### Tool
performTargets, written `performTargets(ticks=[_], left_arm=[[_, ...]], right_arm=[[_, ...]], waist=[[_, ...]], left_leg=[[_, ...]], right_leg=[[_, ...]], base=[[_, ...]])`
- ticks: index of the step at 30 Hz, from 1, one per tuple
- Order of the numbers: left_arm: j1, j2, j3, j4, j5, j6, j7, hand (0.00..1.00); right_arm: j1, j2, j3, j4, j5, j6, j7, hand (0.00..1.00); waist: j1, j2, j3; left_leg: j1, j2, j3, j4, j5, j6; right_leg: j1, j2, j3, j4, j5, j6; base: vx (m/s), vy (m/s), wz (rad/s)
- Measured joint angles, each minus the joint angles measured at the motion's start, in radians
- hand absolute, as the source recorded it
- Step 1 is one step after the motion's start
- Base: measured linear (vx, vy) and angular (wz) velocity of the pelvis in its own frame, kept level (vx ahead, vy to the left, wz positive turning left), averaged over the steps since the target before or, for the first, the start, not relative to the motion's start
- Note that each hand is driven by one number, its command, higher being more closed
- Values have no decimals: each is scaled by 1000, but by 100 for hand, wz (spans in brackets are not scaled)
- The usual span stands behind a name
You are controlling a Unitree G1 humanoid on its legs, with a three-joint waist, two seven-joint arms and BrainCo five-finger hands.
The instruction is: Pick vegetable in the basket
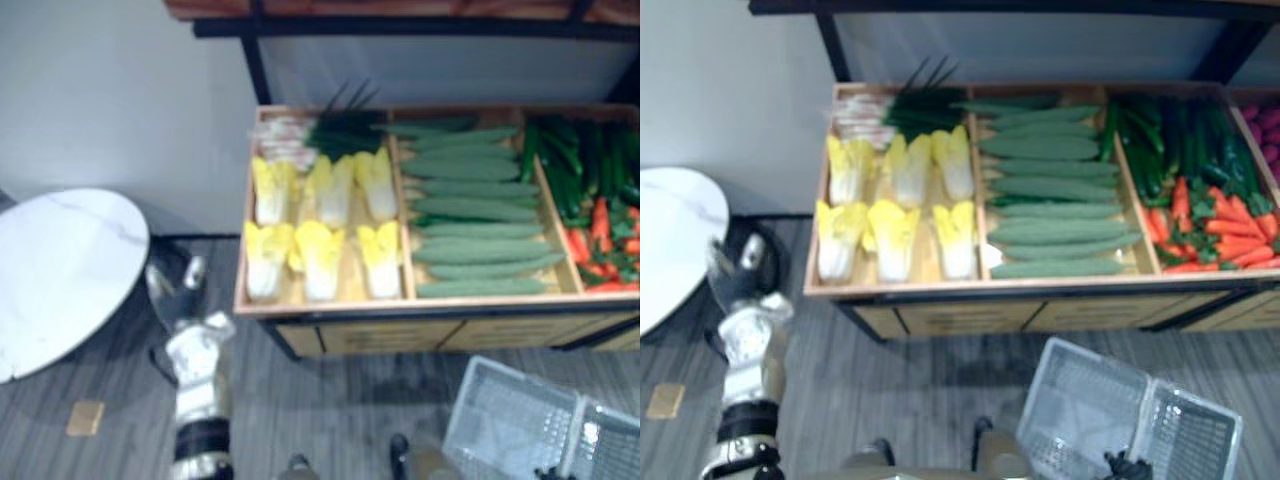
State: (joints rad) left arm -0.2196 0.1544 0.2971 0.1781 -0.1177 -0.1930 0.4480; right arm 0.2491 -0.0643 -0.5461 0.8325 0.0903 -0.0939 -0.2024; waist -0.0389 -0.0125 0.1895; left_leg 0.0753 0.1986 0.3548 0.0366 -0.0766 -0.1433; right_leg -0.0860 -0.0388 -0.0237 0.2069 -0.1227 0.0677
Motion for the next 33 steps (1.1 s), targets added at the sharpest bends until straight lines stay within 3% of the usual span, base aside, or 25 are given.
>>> performTargets(ticks=[8, 13, 20, 25, 28, 33], left_arm=[[-109, -22, -216, -83, 171, 0, 23, 0], [-273, -51, -294, 101, 224, 56, 17, 0], [-445, -75, -258, 274, 258, 155, 62, 0], [-466, -99, -184, 279, 258, 179, 123, 0], [-467, -125, -167, 224, 261, 198, 187, 0], [-451, -151, -156, 64, 371, 194, 291, 0]], right_arm=[[-6, 16, 7, 49, -11, 20, -6, 100], [-48, 17, 58, 47, -17, 61, -17, 100], [-73, 27, 123, -62, -46, 62, -55, 100], [-81, 28, 124, -89, -47, 46, -75, 100], [-81, 30, 123, -89, -42, 35, -77, 100], [-74, 34, 123, -89, -30, 22, -80, 100]], waist=[[-34, 5, 4], [-66, 11, 43], [-69, -12, 122], [-64, -13, 127], [-57, -14, 131], [-38, -16, 153]], left_leg=[[-17, -30, 74, -18, 19, 17], [-60, -34, 135, -35, 31, 30], [-115, -34, 178, -33, 43, 38], [-128, -36, 181, -30, 44, 39], [-132, -38, 181, -30, 44, 39], [-142, -39, 178, -26, 44, 38]], right_leg=[[-42, -11, 68, -42, 52, 17], [-120, -8, 121, -59, 102, 22], [-177, -7, 148, -95, 155, 24], [-187, -10, 146, -98, 158, 26], [-187, -15, 137, -98, 158, 26], [-187, -23, 122, -98, 158, 26]], base=[[-17, 46, -23], [-79, 7, -37], [-64, -8, -12], [42, 7, 1], [44, 11, 7], [4, 2, 8]])
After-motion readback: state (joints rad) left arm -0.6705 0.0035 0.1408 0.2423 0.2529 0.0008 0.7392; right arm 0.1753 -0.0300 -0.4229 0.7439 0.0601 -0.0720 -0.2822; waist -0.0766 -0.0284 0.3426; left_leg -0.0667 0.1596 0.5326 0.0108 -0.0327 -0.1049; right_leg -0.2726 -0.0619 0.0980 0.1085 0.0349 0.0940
